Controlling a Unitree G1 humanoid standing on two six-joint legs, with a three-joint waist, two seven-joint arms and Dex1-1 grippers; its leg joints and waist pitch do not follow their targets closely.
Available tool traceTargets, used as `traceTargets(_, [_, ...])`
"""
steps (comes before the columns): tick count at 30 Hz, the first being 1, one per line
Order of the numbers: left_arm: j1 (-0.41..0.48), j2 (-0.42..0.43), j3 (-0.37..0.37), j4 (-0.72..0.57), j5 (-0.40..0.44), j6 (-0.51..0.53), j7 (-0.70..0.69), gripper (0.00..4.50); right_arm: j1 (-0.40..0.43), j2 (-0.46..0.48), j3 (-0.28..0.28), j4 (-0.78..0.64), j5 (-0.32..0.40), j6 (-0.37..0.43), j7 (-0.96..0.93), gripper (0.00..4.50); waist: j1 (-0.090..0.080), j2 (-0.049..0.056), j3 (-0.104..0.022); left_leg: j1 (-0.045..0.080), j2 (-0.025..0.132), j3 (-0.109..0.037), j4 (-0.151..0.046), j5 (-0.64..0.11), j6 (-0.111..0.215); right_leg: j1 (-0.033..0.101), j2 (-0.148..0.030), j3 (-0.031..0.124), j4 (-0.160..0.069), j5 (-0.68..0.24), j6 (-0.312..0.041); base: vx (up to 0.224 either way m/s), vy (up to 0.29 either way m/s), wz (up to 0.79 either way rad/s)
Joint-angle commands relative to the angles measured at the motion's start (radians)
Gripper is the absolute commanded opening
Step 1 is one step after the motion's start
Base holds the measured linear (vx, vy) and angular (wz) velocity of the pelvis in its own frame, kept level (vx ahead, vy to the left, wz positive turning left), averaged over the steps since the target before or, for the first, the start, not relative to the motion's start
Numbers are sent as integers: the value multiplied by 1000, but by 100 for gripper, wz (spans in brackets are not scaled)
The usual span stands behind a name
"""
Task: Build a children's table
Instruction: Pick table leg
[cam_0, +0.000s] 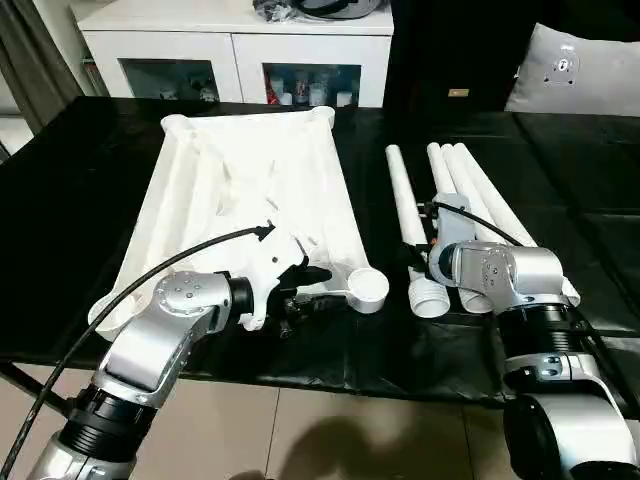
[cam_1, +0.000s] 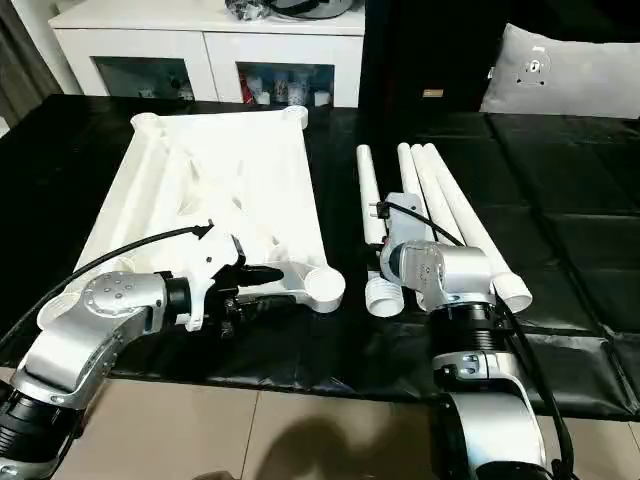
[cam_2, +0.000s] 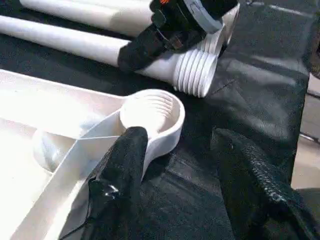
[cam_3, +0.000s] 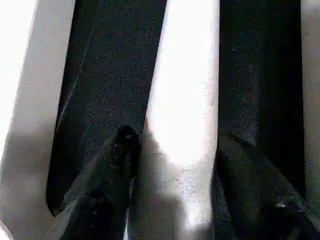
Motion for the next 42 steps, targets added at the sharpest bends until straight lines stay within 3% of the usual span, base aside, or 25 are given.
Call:
traceTargets(1, [-10, 11, -7, -14, 15, -2, 2, 235, 14, 10, 1, 22, -2, 2, -5, 224, 1, -5, -64, 5, 43, -4, -62, -22, -13, 54, -71, 47, -69, 46, -229, 0, 0, 0])
traceTargets(10, [-16, 17, -16, -18, 22, -3, 10, 235, 24, 12, -24, -16, 1, -41, -21, 187, 2, -4, -62, 6, 44, -3, -64, -40, -20, 53, -72, 48, -71, 30, -225, 0, 0, 0])
traceTargets(11, [-16, 15, -13, -19, 21, -6, 14, 235, 44, 23, -48, -74, 17, -94, -21, 187, 2, -8, -63, 5, 44, -3, -63, -37, -20, 55, -73, 48, -71, 34, -223, 0, 0, 0])
traceTargets(14, [-21, 5, -1, -13, 22, -20, 30, 235, 50, 18, -62, -148, 29, -92, -18, 186, 3, -8, -67, 3, 42, -4, -61, -2, -8, 57, -70, 48, -66, 82, -217, 0, 0, 0])
traceTargets(17, [-36, -18, 27, 1, 11, -33, 57, 235, 68, 21, -70, -219, 35, -196, -3, 186, 4, -7, -68, 1, 42, -4, -58, 9, 6, 56, -69, 48, -64, 123, -220, 0, 0, 0])
traceTargets(18, [-44, -30, 40, 7, 2, -31, 69, 235, 72, 21, -74, -241, 39, -214, 2, 186, 5, -1, -67, 1, 41, -4, -58, 3, 6, 56, -71, 47, -64, 116, -220, 0, 0, 0])
traceTargets(19, [-58, -49, 61, 20, -12, -24, 89, 235, 66, 28, -101, -260, 62, -217, 5, 186, 3, -5, -66, 2, 41, -2, -58, -10, 6, 56, -69, 48, -67, 107, -220, 0, 0, 0])
traceTargets(21, [-69, -63, 78, 31, -22, -20, 107, 235, 61, 39, -131, -276, 93, -208, 10, 185, 4, 2, -66, 2, 41, -5, -59, -14, 5, 58, -69, 47, -66, 101, -224, 0, 0, 0])
traceTargets(23, [-118, -120, 143, 77, -58, -21, 177, 262, 67, 57, -190, -338, 238, -190, 138, 185, 1, 2, -66, 2, 38, -3, -58, -35, 11, 58, -67, 48, -68, 100, -230, 0, 0, 0])
traceTargets(24, [-127, -131, 155, 84, -65, -20, 188, 269, 70, 59, -198, -351, 265, -182, 164, 184, 6, 0, -68, 3, 41, -6, -57, -40, 21, 62, -70, 48, -68, 109, -235, 0, 0, 0])
traceTargets(25, [-151, -162, 190, 96, -99, -10, 214, 269, 87, 62, -207, -386, 328, -177, 246, 184, 5, -2, -68, -1, 40, -5, -57, -28, 34, 63, -69, 47, -67, 125, -240, 0, 0, 0])
traceTargets(26, [-188, -215, 248, 101, -172, 21, 244, 274, 128, 58, -196, -441, 411, -192, 392, 184, 8, 4, -69, -2, 41, -7, -54, -23, 36, 65, -71, 46, -64, 138, -243, 0, 0, 0])
traceTargets(27, [-188, -215, 248, 101, -172, 21, 244, 274, 128, 58, -196, -441, 411, -192, 392, 184, 10, 1, -69, -3, 40, -4, -51, -25, 46, 67, -72, 46, -65, 157, -250, 0, 0, 0])
traceTargets(28, [-222, -276, 313, 101, -260, 66, 281, 301, 161, 54, -191, -477, 480, -198, 484, 184, 15, -9, -71, -7, 43, -4, -49, -2, 74, 70, -75, 44, -59, 198, -278, 0, 0, 0])
traceTargets(31, [-259, -342, 386, 105, -368, 127, 338, 312, 173, 60, -228, -496, 567, -160, 530, 184, 22, -10, -70, -7, 44, -7, -47, 5, 93, 63, -76, 42, -62, 175, -300, 0, 0, 0])
traceTargets(32, [-283, -386, 430, 112, -440, 150, 379, 312, 181, 62, -250, -507, 617, -139, 559, 184, 17, -27, -66, -9, 42, -2, -50, -10, 93, 65, -73, 42, -67, 129, -295, 0, 0, 0])
traceTargets(34, [-314, -446, 485, 116, -547, 166, 427, 312, 202, 61, -257, -537, 670, -118, 609, 184, 30, -17, -66, -7, 44, -3, -47, -10, 96, 62, -77, 43, -73, 75, -289, 0, 0, 0])
traceTargets(42, [-350, -513, 550, 75, -698, 242, 482, 383, 245, 40, -201, -575, 705, -129, 658, 184, 42, -24, -65, -9, 44, -6, -50, 18, 80, 59, -75, 41, -76, 28, -233, 0, 0, 0])
